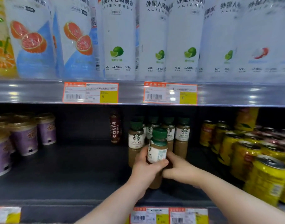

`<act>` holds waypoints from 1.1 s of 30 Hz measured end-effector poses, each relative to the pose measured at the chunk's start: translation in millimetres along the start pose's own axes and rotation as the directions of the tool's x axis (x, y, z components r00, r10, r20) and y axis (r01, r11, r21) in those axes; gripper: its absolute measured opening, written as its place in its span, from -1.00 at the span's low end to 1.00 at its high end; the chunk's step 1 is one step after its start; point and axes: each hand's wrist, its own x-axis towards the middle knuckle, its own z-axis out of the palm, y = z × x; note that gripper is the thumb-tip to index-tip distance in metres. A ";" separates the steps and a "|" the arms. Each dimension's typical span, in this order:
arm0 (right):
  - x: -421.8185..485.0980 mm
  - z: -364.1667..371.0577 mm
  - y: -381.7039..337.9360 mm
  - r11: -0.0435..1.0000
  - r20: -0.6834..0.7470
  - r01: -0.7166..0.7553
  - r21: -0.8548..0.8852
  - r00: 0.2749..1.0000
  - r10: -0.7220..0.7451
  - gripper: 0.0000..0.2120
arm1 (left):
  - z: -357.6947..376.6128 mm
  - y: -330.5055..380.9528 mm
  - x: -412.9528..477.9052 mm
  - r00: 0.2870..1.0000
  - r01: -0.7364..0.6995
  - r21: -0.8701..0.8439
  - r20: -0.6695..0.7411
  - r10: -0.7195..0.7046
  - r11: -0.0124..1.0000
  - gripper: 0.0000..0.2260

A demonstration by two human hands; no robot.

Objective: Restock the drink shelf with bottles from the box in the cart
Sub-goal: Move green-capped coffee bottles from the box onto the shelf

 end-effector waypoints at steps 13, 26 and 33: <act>38.7 16.2 14.0 0.975 -0.290 -0.084 0.205 0.946 0.142 -0.26 | -39.3 -5.5 32.7 0.884 -0.131 0.362 -0.379 0.275 0.923 -0.44; 54.2 27.2 10.8 0.971 -0.328 -0.005 0.241 0.941 0.086 -0.47 | -53.2 -25.2 65.3 0.979 -0.073 0.454 -0.138 0.151 0.888 -0.51; 60.8 33.5 12.6 0.981 -0.437 -0.086 0.176 0.886 0.156 -0.44 | -54.5 -29.5 68.8 0.983 -0.065 0.427 -0.127 0.131 0.902 -0.56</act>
